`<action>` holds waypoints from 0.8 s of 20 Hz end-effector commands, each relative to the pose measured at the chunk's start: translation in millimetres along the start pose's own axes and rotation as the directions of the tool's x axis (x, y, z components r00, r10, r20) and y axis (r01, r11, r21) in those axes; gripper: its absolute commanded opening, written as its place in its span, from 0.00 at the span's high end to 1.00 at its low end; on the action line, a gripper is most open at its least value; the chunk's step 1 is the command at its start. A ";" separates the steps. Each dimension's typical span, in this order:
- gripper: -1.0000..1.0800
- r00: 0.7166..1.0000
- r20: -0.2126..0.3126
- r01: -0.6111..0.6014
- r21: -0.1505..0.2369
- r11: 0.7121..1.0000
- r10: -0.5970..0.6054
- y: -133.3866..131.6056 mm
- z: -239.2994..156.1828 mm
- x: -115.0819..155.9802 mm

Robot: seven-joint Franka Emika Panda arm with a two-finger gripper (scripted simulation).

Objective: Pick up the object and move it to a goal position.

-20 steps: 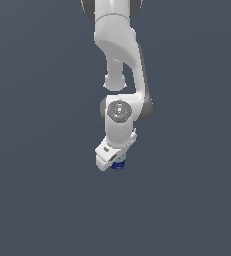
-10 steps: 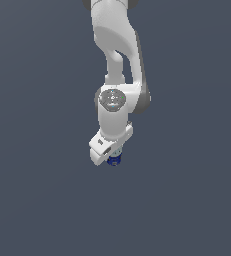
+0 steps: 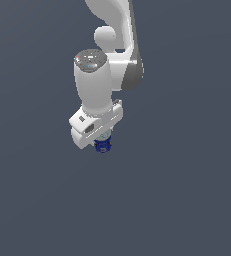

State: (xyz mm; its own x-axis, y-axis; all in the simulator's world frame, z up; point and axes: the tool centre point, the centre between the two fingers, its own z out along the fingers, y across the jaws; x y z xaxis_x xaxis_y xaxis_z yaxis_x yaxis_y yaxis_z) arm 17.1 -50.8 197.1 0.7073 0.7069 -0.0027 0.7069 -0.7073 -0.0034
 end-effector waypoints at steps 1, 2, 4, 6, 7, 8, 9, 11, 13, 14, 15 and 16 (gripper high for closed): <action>1.00 1.000 -0.003 0.001 -0.003 1.000 -0.001 5.1 -26.0 -11.3; 1.00 1.000 -0.003 0.001 -0.003 1.000 -0.001 7.0 -34.6 -15.5; 1.00 1.000 -0.003 0.001 -0.003 1.000 -0.001 10.6 -50.6 -23.2; 1.00 1.000 -0.003 0.001 -0.003 1.000 -0.001 13.7 -64.1 -29.7; 1.00 1.000 -0.003 0.001 -0.003 1.000 -0.001 15.1 -69.9 -32.4; 1.00 1.000 -0.003 0.001 -0.003 1.000 -0.001 16.3 -75.0 -34.8; 1.00 1.000 -0.003 0.001 -0.003 1.000 -0.001 17.4 -79.4 -36.9; 1.00 1.000 -0.003 0.001 -0.003 1.000 -0.001 19.3 -86.1 -40.0; 1.00 1.000 -0.003 0.001 -0.003 1.000 -0.001 20.7 -90.2 -41.7; 1.00 1.000 -0.003 0.000 -0.003 1.000 0.000 21.3 -91.3 -42.1; 1.00 1.000 -0.003 0.000 -0.003 1.000 0.000 21.7 -91.8 -42.2; 1.00 1.000 -0.003 0.000 -0.003 1.000 0.000 21.8 -91.9 -42.2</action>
